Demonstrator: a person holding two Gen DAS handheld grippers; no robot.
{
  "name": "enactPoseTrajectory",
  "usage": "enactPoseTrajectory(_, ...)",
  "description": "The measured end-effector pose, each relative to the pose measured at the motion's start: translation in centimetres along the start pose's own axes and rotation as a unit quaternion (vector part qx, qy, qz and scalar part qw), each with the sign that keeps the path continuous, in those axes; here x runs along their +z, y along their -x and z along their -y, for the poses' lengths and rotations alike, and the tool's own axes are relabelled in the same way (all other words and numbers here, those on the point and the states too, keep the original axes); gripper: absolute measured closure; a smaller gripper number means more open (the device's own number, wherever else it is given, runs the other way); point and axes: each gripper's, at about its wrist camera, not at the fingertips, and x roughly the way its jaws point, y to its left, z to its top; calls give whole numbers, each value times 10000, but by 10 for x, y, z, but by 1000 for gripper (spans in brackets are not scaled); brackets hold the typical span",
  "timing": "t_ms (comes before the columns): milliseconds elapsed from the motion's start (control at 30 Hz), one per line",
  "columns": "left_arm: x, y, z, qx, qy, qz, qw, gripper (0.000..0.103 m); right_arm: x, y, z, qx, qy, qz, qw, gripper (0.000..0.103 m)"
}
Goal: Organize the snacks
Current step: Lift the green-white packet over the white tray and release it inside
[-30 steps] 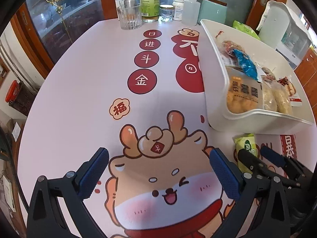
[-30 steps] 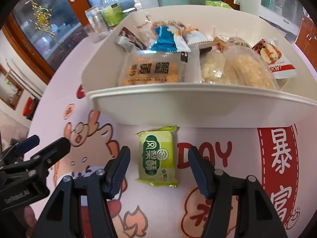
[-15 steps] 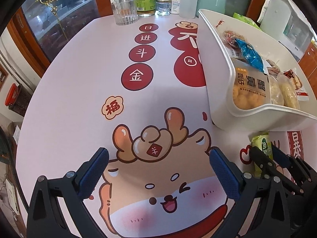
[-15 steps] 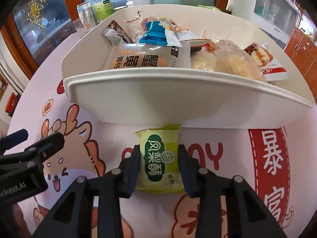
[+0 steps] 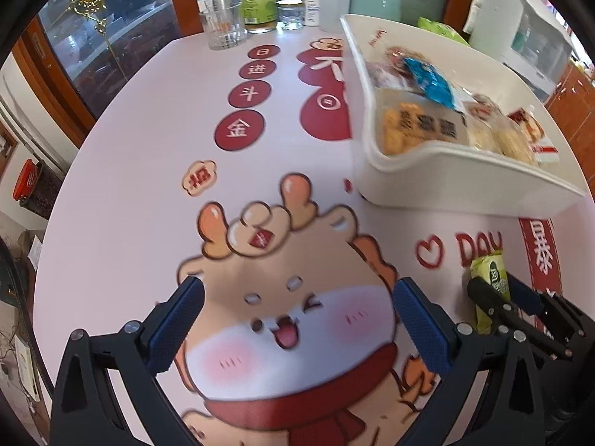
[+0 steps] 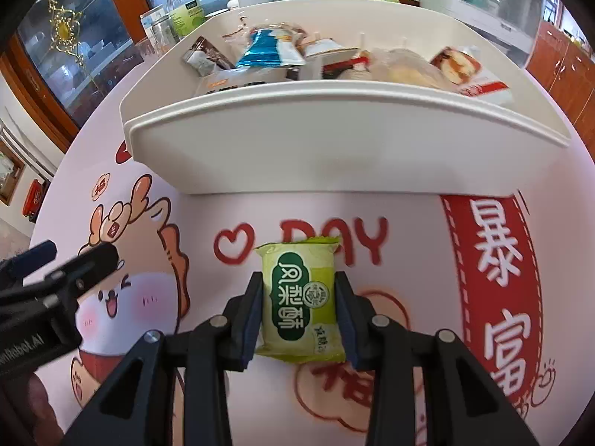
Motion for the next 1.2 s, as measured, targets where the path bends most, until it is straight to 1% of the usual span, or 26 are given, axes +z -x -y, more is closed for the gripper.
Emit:
enactPoseTrajectory(100, -5, 9, 11, -51, -37, 7, 10000, 2, -5, 14, 11, 35, -45, 96, 9999, 66)
enactPoseTrajectory(267, -1, 34, 34, -133, -82, 169, 9997, 2, -1, 45, 26, 146, -165, 368, 9991, 66)
enactPoseTrajectory(400, 10, 65, 47, -234, -105, 437, 9987, 2, 6, 76, 34, 280, -181, 666, 9972, 66)
enactPoseTrajectory(500, 27, 91, 55, -241, -156, 709, 9971, 2, 22, 98, 34, 357, -161, 932, 9949, 66)
enactPoseTrajectory(667, 70, 134, 64, -161, -197, 1166, 9929, 2, 62, 139, 44, 512, -104, 1378, 9891, 66)
enactPoseTrajectory(833, 116, 171, 68, -208, -144, 1551, 9876, 2, 113, 181, 55, 519, 30, 1816, 9820, 66)
enactPoseTrajectory(933, 139, 187, 75, -166, -224, 1735, 9844, 2, 146, 200, 61, 587, 52, 1971, 9786, 66)
enactPoseTrajectory(1067, 164, 189, 86, 9, -358, 1840, 9823, 1, 184, 208, 63, 435, 70, 2047, 9778, 66)
enactPoseTrajectory(1200, 181, 173, 89, 66, -335, 1790, 9833, 1, 205, 195, 64, 355, 34, 1940, 9804, 66)
